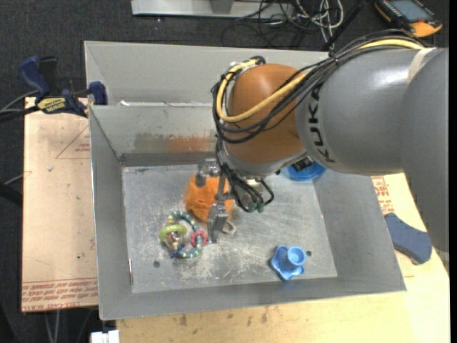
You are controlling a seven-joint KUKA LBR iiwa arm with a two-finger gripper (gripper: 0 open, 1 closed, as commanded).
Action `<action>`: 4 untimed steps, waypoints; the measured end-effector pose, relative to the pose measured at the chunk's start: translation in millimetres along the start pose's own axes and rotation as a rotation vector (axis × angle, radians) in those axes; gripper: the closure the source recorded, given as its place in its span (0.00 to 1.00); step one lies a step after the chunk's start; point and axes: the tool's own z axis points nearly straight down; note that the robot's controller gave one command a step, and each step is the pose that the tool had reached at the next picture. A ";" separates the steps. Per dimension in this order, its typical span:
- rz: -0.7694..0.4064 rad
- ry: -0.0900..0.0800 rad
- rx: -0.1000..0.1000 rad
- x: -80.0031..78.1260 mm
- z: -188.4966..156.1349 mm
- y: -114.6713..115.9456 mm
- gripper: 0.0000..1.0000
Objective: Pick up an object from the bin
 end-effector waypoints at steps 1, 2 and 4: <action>-0.136 0.004 -0.002 8.4 61.4 19.6 0.00; -0.157 0.006 -0.003 11.2 75.4 21.4 0.00; -0.279 0.008 -0.002 -2.3 67.2 24.8 0.00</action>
Offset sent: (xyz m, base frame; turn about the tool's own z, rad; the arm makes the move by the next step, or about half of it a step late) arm -0.0188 0.0055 -0.1025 -0.1621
